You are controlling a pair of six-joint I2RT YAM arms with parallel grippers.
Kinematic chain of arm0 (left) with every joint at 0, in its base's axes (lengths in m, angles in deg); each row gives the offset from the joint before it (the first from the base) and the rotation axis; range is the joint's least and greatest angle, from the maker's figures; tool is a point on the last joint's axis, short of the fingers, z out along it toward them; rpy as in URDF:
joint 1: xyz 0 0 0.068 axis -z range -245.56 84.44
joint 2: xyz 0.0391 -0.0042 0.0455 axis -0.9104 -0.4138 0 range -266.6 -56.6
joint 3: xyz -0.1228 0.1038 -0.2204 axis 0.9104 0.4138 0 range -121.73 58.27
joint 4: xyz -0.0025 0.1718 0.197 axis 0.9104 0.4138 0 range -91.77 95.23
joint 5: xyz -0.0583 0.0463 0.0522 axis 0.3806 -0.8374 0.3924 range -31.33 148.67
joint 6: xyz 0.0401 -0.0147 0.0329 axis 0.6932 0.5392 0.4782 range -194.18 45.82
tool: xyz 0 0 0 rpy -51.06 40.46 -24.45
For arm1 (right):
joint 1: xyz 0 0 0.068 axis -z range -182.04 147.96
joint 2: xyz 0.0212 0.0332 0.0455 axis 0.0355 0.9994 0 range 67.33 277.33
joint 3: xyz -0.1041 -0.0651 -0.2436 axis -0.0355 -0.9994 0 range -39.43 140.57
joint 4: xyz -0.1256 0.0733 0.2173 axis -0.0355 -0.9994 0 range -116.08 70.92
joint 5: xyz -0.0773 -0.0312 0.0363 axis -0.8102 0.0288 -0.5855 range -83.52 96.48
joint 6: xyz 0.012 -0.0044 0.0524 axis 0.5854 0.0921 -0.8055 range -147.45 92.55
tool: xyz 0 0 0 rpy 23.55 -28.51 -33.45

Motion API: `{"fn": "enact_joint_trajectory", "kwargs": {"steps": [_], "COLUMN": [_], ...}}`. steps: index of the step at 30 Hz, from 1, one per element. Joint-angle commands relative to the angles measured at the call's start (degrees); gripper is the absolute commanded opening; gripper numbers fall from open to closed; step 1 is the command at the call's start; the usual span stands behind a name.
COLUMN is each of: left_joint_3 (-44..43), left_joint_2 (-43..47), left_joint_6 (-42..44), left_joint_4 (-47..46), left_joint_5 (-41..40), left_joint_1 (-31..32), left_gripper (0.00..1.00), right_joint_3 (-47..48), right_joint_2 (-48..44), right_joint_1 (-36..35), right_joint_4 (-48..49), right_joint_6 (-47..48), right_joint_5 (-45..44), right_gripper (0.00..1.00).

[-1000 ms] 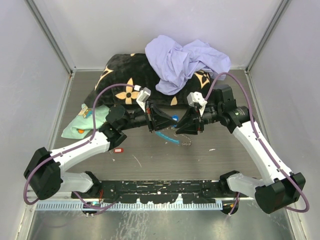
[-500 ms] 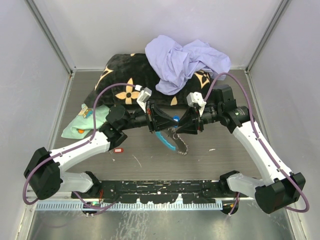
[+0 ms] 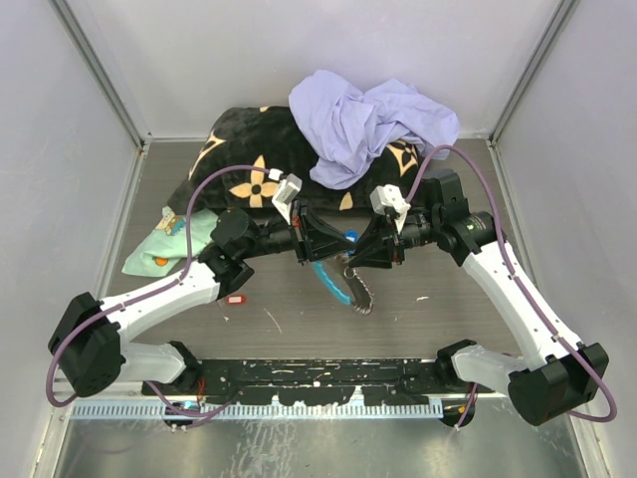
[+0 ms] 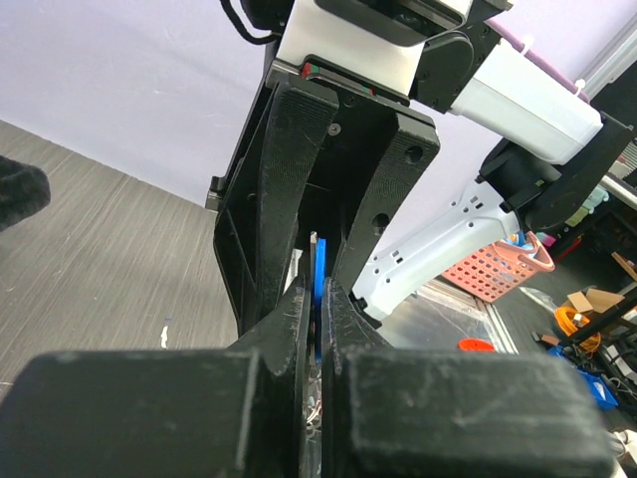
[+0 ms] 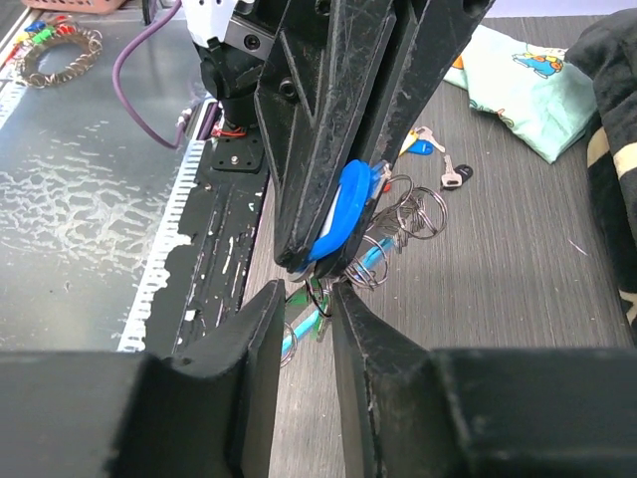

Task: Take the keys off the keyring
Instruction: Remove the key from the keyring.

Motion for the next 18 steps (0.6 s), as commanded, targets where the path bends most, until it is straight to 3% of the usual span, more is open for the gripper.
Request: {"fn": "enact_joint_trajectory", "kwargs": {"steps": [1, 5, 11, 18], "left_joint_3": [-3.30, -3.19, -1.89, 2.75], "left_joint_2": [0.77, 0.74, 1.82, 4.61], "left_joint_6": [-0.86, -0.86, -0.16, 1.60], "left_joint_4": [-5.69, -5.71, -5.86, -10.81], "left_joint_5": [0.55, 0.63, 0.43, -2.42], "left_joint_1": [0.31, 0.33, 0.31, 0.31], "left_gripper": [0.00, 0.00, 0.00, 0.00], "right_joint_3": [1.72, 1.82, 2.18, 0.43], "right_joint_2": [-0.46, -0.82, -1.00, -1.00], "right_joint_1": [-0.25, -0.14, 0.71, 1.58], "right_joint_4": [-0.12, -0.69, -0.65, 2.73], "right_joint_6": [1.00, 1.51, 0.44, -3.91], "right_joint_5": [1.58, 1.10, 2.96, 7.59], "right_gripper": [0.30, 0.26, 0.01, 0.01]}}
